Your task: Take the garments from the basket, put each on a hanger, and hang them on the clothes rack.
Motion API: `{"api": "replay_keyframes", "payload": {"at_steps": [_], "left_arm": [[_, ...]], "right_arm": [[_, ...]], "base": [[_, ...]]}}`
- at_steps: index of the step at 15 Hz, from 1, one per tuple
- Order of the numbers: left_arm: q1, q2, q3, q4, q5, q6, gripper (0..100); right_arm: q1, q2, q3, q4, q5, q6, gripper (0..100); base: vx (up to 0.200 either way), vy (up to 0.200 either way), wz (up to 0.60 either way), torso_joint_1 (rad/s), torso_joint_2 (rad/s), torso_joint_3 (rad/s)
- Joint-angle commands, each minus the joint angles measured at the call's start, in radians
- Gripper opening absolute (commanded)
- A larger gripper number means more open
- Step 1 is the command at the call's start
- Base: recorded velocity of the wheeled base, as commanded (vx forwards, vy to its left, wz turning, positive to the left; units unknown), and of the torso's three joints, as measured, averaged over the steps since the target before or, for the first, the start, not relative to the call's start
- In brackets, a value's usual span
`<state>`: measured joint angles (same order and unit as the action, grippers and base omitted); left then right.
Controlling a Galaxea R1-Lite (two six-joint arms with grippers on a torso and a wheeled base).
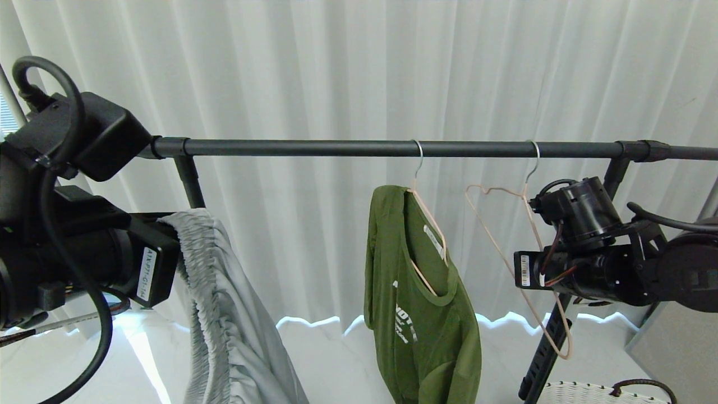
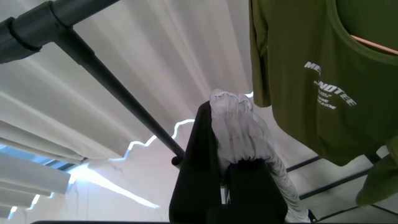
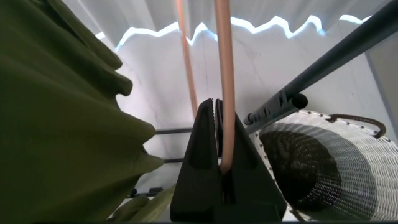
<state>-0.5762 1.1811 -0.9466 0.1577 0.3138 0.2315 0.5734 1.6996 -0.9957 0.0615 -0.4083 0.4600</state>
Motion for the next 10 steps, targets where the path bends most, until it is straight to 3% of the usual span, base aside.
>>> {"api": "replay_keyframes", "payload": {"at_steps": [1, 10], "left_arm": [[0.001, 0.0, 0.0, 0.0, 0.001, 0.0, 0], [-0.002, 0.0, -0.001, -0.001, -0.001, 0.002, 0]], "right_arm": [[0.002, -0.006, 0.0, 0.0, -0.001, -0.001, 0], [0.008, -0.146, 0.034, -0.006, -0.041, -0.077, 0]], "base": [[0.0, 0.0, 0.0, 0.0, 0.0, 0.0], [0.0, 0.0, 0.0, 0.0, 0.0, 0.0]]}}
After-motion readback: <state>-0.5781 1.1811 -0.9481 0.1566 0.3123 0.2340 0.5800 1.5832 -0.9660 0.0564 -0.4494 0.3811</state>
